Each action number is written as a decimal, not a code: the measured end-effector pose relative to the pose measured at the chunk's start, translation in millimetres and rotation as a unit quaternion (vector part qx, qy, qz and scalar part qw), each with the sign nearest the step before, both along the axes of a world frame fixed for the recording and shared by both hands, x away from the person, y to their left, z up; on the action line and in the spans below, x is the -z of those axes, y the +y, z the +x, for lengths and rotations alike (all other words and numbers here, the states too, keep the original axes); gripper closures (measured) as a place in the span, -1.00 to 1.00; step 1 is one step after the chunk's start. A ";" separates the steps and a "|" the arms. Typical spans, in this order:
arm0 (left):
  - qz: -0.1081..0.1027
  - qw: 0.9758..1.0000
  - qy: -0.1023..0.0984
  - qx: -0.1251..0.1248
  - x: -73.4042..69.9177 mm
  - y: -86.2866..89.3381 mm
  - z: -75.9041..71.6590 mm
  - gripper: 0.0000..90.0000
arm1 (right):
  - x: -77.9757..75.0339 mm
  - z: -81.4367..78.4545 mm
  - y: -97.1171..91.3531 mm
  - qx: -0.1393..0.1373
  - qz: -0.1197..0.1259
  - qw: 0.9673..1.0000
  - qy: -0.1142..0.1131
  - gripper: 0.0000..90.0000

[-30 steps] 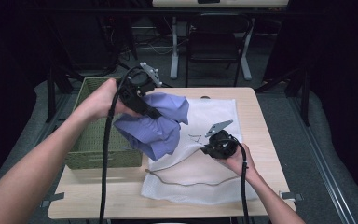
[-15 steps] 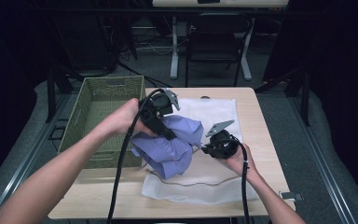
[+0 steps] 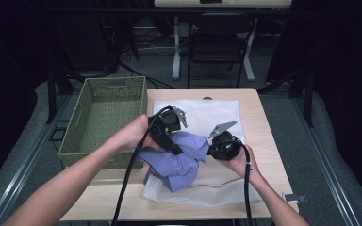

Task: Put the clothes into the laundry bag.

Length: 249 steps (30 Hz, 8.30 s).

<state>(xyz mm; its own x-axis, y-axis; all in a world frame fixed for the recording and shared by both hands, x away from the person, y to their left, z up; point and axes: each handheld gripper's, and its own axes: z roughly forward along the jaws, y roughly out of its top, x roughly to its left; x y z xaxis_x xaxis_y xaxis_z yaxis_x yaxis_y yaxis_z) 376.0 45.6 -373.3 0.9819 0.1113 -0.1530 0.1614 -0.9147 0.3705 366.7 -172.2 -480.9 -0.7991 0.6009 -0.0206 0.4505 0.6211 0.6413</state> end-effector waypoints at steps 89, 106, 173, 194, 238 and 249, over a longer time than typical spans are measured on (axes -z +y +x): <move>-0.109 0.978 -0.090 -0.155 103.7 18.5 -60.0 -0.81 | -0.4 -6.6 -0.3 0.004 0.000 1.000 0.006 0.88; -0.041 0.987 -0.067 -0.137 173.1 -15.6 -67.0 0.09 | 2.0 -9.6 1.3 0.002 -0.001 1.000 0.015 0.88; -0.086 0.978 -0.083 -0.172 180.4 -26.8 -55.6 0.76 | 1.9 -13.9 0.0 0.005 0.012 1.000 0.020 0.88; -0.102 0.966 -0.120 -0.204 174.4 -26.1 -49.4 0.35 | 2.2 -16.0 -0.7 0.005 0.023 0.999 0.027 0.88; -0.073 0.980 -0.085 -0.163 185.9 -31.7 -63.3 0.41 | 5.2 -14.1 0.1 0.001 0.011 1.000 0.029 0.88; -0.130 0.964 -0.128 -0.193 168.1 -28.5 -58.6 0.86 | -2.5 -16.5 2.7 -0.002 0.023 1.000 0.018 0.88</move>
